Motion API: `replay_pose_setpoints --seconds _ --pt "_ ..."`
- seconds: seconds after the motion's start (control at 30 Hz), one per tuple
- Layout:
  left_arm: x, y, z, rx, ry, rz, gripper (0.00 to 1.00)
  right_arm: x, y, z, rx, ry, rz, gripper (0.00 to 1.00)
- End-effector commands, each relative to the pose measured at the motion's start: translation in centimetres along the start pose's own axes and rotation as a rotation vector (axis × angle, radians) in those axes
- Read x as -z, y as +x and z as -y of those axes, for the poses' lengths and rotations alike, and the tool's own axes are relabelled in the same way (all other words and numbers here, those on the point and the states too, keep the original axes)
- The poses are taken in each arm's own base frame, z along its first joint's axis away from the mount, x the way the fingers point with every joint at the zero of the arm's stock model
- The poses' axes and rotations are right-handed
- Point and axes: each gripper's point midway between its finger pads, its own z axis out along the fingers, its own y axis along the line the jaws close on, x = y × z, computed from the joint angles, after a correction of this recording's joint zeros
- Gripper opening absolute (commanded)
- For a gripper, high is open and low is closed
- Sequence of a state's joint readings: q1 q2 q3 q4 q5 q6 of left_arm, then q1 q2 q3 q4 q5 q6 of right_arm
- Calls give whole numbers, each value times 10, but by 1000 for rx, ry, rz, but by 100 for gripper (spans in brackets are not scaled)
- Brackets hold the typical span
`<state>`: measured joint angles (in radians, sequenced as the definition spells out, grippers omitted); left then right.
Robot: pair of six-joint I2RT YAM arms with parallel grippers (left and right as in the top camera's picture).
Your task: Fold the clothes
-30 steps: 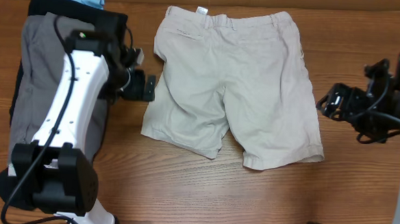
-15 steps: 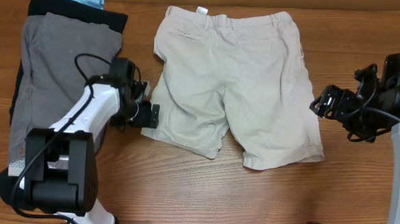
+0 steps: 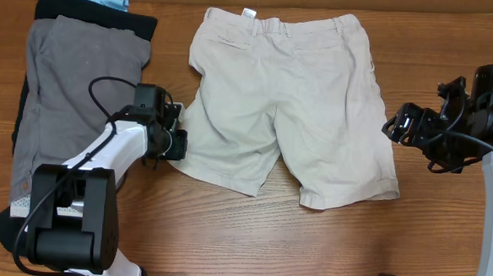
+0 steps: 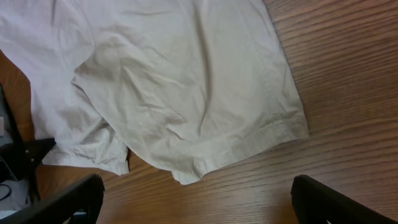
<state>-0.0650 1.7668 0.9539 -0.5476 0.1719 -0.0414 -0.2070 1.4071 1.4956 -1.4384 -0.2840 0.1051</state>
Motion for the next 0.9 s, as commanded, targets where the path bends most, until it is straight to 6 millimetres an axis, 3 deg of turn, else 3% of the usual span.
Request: replay_pose_setpoints --seconds 0.0,0.17,0.37,0.4,0.43,0.5,0.53,0.7,0.87 --pt "-13 45 -2 114 1 -153 4 1 0 -3 4 -8 8 100" --pt "14 78 -1 282 -43 -355 4 1 1 -3 3 -8 7 100" --pt "45 96 -7 346 -68 -493 6 -6 3 4 -9 21 -28 100" --pt "48 97 -8 341 -65 -501 11 -8 2 5 -11 28 -35 100" --pt "49 97 -9 337 -62 -505 24 -10 1 6 -14 29 -43 100" --pt "50 97 -11 335 -59 -503 81 -17 0 8 -20 33 -65 100" --pt "49 96 -12 338 -57 -500 100 -20 0 9 -24 35 -77 100" --pt "51 88 -12 322 -49 -478 100 -43 -2 19 -47 69 -155 100" --pt "67 41 0 312 25 -360 100 -70 9 37 -76 123 -248 98"
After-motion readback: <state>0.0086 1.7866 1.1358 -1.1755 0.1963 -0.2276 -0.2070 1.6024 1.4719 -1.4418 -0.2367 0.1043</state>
